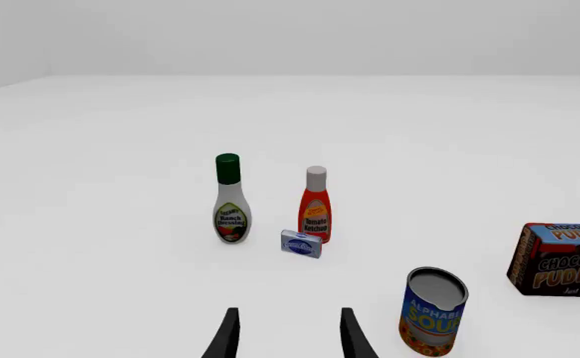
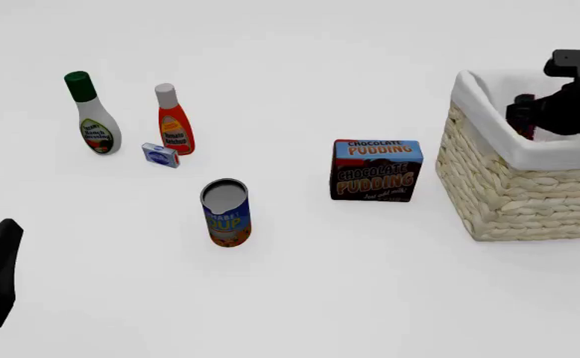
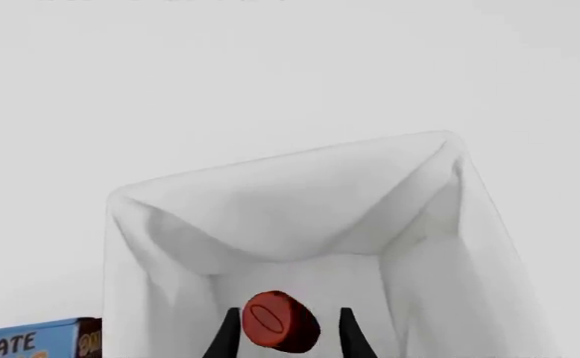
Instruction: Pick the bbq sauce and place it in the basket.
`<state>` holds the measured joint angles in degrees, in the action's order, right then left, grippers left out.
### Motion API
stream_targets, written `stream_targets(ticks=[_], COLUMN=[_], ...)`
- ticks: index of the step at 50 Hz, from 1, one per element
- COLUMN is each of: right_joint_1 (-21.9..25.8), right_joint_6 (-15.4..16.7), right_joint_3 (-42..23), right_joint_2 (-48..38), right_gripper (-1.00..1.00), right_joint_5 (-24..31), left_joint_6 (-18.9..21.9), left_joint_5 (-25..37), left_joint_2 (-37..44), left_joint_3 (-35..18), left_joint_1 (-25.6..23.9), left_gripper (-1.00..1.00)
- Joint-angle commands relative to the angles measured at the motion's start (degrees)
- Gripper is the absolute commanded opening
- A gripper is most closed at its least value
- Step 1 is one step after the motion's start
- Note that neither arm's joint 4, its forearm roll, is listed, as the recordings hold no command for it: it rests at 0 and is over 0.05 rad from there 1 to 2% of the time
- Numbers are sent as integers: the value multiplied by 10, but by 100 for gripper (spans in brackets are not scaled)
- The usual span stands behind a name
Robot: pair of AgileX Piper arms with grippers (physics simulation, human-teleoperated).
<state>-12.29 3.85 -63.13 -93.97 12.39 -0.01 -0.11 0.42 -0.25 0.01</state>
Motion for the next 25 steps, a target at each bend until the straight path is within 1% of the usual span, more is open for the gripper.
stream_targets(ticks=[1, 12, 25], right_joint_1=[-2, -1, 2], right_joint_6=[-3, -2, -3], right_joint_3=[5, 7, -13], right_joint_2=[6, 9, 2], right_gripper=[100, 100, 100], right_joint_5=[-1, 0, 9], left_joint_6=[0, 0, 0], left_joint_5=[0, 0, 0], left_joint_2=[0, 0, 0], left_joint_3=[0, 0, 0], left_joint_1=[0, 0, 0], left_gripper=[100, 100, 100])
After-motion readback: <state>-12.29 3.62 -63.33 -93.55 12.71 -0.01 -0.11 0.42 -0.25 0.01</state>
